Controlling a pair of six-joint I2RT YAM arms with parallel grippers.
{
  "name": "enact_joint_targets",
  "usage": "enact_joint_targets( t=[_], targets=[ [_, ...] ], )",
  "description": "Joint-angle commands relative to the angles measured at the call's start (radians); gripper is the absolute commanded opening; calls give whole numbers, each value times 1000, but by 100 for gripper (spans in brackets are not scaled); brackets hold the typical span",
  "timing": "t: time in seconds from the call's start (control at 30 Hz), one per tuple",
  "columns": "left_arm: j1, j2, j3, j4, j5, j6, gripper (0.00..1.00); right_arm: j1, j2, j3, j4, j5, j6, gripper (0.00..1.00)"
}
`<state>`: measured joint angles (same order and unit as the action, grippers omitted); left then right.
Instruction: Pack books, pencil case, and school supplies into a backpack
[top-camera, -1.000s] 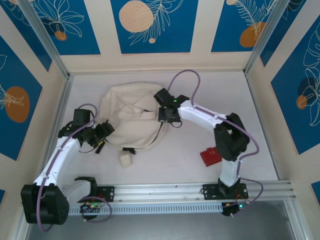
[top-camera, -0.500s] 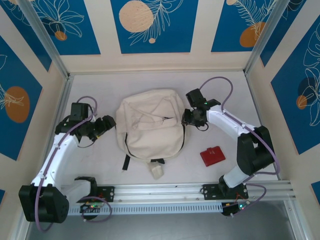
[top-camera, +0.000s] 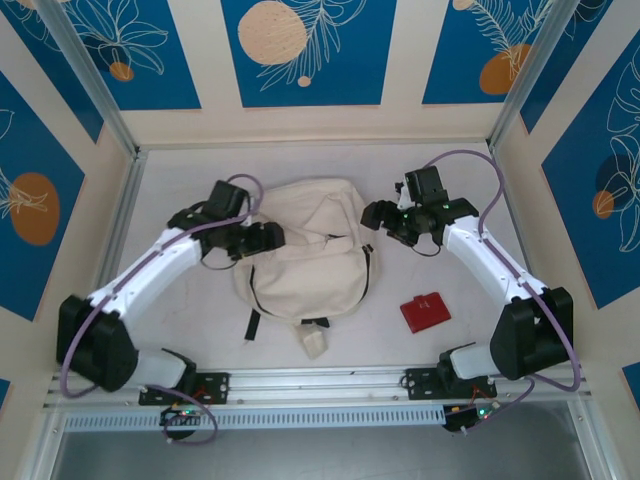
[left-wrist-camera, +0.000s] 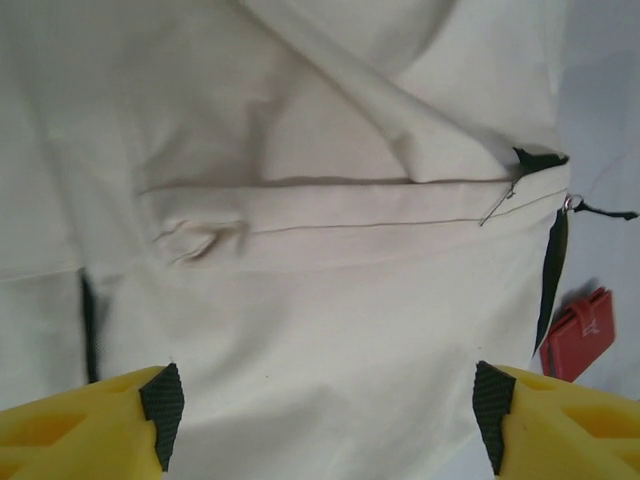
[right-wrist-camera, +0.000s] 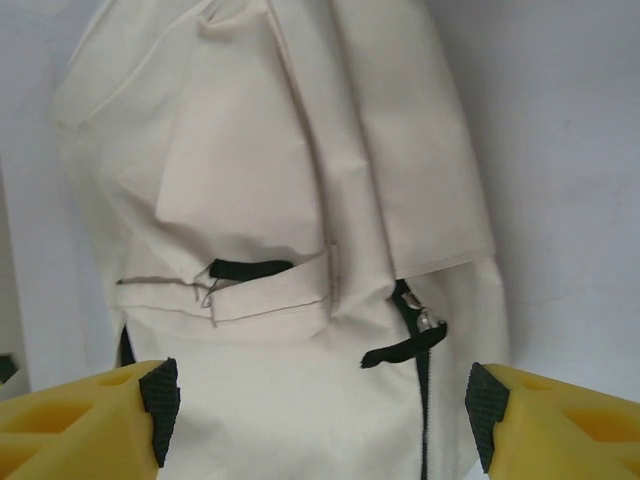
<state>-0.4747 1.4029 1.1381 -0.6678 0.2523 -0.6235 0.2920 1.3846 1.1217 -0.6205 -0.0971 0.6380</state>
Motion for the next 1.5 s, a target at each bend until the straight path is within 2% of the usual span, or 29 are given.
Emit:
enact_joint_targets(
  t=[0.0, 0.23, 0.33, 0.43, 0.5, 0.57, 0.83, 0.97, 1.07, 1.13, 1.27, 1.47],
  targets=[
    [-82, 104, 110, 45, -60, 3, 75, -8, 13, -20, 5, -78, 9, 77],
    [-191, 373, 353, -6, -113, 7, 67, -49, 41, -40, 1, -132, 15, 76],
    [-200, 468, 454, -50, -118, 14, 64, -65, 61, -36, -3, -141, 20, 76],
    [-211, 549, 539, -98, -156, 27, 57, -79, 86, -25, -1, -156, 27, 75],
    [-215, 590, 571, -117, -132, 30, 52, -82, 102, -12, -4, -164, 28, 74],
    [-219, 613, 574, -103, -94, 30, 48, -83, 117, -2, -4, -174, 27, 74],
    [-219, 660, 608, -73, 5, 9, 39, -84, 161, 21, -3, -220, 19, 71],
    [-220, 658, 606, -41, 61, -23, 40, -84, 183, 29, -5, -236, 12, 70],
    [-224, 655, 607, -39, 84, -34, 48, -83, 202, 35, -4, -250, 10, 70],
    [-226, 660, 608, -38, 105, -40, 49, -81, 213, 37, 1, -262, 8, 70],
    [-229, 682, 613, -58, 108, -50, 48, -77, 238, 36, 20, -286, 14, 62],
    [-228, 697, 629, -53, 125, -66, 41, -59, 269, 33, 39, -304, 8, 52]
  ],
)
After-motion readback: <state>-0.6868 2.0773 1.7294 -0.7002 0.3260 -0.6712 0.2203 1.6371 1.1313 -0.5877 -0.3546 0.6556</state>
